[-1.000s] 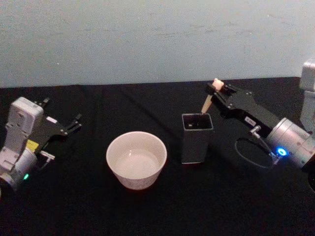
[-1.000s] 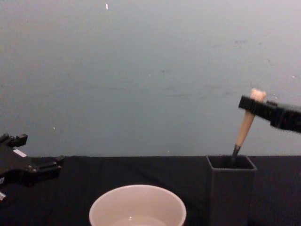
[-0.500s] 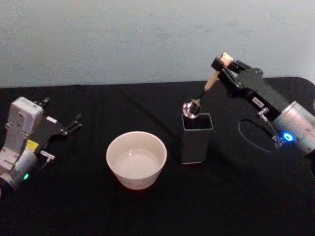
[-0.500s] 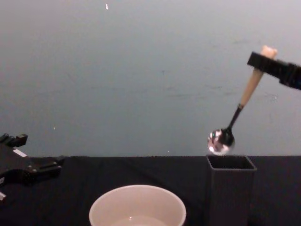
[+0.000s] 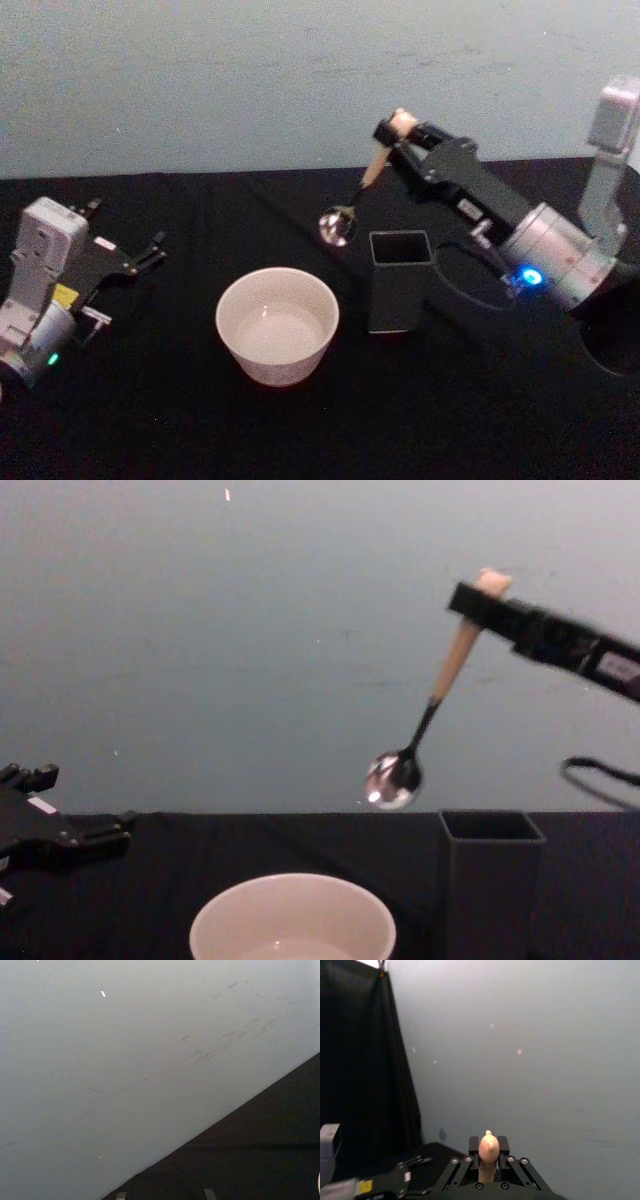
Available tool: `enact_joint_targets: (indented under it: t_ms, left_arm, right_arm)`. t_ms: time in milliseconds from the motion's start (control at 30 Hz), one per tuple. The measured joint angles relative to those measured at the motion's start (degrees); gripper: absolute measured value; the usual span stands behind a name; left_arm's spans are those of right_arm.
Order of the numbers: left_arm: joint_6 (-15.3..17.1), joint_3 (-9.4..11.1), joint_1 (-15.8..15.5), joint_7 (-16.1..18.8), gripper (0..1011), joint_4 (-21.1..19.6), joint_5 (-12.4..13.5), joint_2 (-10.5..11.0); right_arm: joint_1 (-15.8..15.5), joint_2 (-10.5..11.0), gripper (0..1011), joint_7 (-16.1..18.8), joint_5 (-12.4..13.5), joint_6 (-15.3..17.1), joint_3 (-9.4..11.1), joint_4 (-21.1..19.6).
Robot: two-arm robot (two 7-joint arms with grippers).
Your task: Pick up the stirring spoon with one hand, stir inside the cup, then place it back in its original position.
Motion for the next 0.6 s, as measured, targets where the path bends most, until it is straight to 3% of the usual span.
enact_joint_targets:
  t_ms: [300,600]
  left_arm:
    - [0.0,0.0,0.0,0.0,1001,0.0,0.0,0.0]
    - [0.0,0.0,0.0,0.0,1001,0.0,0.0,0.0]
  right_arm:
    - [2.2,-1.0,213,2.7,-2.1,0.4,-4.3,3.1]
    - [4.5,-1.6,213,4.2,-6.8,0.4,-9.0,7.0]
